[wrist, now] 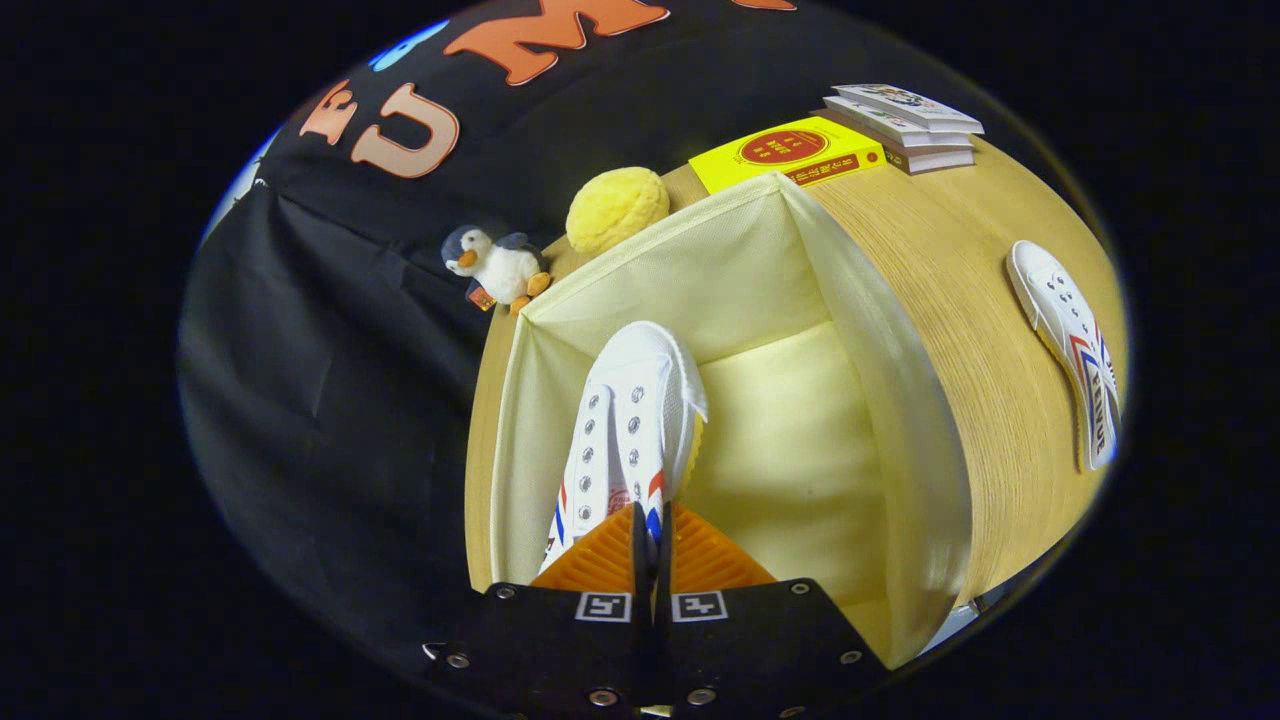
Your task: Open the storage box then place both shoes into the box .Put the left shoe in first, then the right shoe, with the right side of both shoes facing outward in a uniform manner.
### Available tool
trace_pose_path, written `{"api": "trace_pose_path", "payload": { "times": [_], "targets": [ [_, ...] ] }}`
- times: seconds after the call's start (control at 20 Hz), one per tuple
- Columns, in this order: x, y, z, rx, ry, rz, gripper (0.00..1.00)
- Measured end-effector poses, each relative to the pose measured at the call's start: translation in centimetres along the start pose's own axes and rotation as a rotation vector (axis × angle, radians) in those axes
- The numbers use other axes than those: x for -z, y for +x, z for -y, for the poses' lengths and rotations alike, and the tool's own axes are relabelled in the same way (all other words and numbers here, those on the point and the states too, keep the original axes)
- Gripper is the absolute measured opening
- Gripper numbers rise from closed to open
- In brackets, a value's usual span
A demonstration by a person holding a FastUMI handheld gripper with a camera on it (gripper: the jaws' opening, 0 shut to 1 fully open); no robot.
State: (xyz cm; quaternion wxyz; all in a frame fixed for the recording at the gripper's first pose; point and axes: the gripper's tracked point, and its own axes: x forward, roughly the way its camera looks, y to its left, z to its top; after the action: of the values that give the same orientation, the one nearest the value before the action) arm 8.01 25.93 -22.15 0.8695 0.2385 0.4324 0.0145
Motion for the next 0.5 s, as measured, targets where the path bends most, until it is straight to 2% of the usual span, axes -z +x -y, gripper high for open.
{"api": "trace_pose_path", "payload": {
  "times": [0.1,0.2,0.3,0.35,0.45,0.5],
  "targets": [
    [0.2,0.5,0.0,0.006,-0.012,-0.018,0.02],
    [0.2,-0.2,-1.1,-0.034,-0.015,-0.013,0.07],
    [-1.2,-0.9,-1.2,-0.061,-0.002,0.022,0.26],
    [-1.7,-1.4,-1.0,-0.056,-0.008,0.030,0.44],
    [-2.4,-2.4,-0.8,-0.064,-0.016,0.049,0.74],
    [-2.7,-3.0,-1.3,-0.094,-0.016,0.057,0.80]
  ]
}}
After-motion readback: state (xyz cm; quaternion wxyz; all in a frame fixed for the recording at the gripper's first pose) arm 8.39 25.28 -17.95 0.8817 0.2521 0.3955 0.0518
